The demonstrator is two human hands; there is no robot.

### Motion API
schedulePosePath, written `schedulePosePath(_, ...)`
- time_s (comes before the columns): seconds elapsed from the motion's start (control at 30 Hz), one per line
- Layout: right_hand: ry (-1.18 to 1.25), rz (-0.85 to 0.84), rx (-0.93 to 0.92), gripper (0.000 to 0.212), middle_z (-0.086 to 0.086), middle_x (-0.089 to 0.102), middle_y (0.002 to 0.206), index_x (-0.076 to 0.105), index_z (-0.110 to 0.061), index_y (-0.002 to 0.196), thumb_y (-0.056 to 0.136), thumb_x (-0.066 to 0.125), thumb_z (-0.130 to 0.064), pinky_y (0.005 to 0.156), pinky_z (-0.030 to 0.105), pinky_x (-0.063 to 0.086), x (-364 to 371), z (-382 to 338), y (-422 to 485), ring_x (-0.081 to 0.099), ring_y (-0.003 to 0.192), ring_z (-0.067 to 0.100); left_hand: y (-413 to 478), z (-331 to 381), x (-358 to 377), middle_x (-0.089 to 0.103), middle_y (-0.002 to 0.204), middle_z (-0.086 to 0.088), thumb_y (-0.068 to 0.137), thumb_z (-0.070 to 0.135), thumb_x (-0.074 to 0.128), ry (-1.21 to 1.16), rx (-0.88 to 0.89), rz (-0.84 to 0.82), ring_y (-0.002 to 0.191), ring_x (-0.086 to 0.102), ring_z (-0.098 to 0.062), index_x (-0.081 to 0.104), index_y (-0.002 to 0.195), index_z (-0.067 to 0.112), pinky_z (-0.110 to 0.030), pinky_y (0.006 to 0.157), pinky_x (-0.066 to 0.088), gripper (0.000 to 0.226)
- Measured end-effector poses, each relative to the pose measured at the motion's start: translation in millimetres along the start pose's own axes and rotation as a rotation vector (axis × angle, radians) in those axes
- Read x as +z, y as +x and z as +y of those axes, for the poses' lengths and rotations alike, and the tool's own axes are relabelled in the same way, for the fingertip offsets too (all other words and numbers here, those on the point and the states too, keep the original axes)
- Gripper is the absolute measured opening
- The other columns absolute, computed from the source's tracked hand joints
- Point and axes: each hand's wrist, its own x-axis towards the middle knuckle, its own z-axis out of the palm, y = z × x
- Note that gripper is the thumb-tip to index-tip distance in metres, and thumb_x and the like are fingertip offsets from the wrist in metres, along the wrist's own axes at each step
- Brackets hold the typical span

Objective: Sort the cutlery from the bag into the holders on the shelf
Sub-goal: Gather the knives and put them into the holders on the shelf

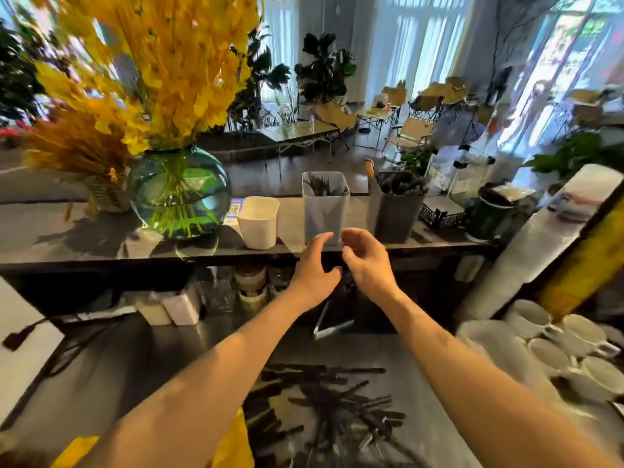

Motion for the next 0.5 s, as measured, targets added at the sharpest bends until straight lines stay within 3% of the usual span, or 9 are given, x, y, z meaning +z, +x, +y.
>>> schedulePosePath(0.1,-0.019,0.004,0.101,0.034,-0.005,0.07,0.118,0.066,-0.017,0.126,0.093,0.061,-0.006,0.1,0.031,0.054,4.3,25.0,-54.5,0.065,0.111,0.007,-43.9,-24.4,21.1,0.038,0.155,0.0,0.091,0.008,0.065,-0.034,-0.078,-0.06,0.143,0.034,-0.014,0.037,0.153,0.02,-0.033,0.12,0.031,0.069)
schedulePosePath(0.3,-0.064,-0.05,0.267,0.033,-0.004,0.07,0.118,0.066,-0.014,0.126,0.094,0.063,-0.005,0.092,0.013,0.049,-2.4,77.8,-159.8,0.065,0.11,0.005,-118.1,-79.9,64.6,0.043,0.153,0.003,0.094,0.01,0.065,-0.033,-0.199,-0.183,0.143,0.037,-0.012,0.04,0.15,0.02,-0.021,0.107,0.032,0.062)
schedulePosePath(0.5,-0.078,-0.135,0.465,0.029,-0.002,0.071,0.111,0.064,-0.025,0.118,0.09,0.067,-0.017,0.093,0.027,0.053,-21.0,135.7,-265.0,0.067,0.104,0.011,-197.5,-121.5,107.4,0.048,0.148,0.007,0.096,0.014,0.062,-0.06,-0.377,-0.247,0.139,0.041,-0.011,0.046,0.144,0.024,-0.022,0.104,0.034,0.052)
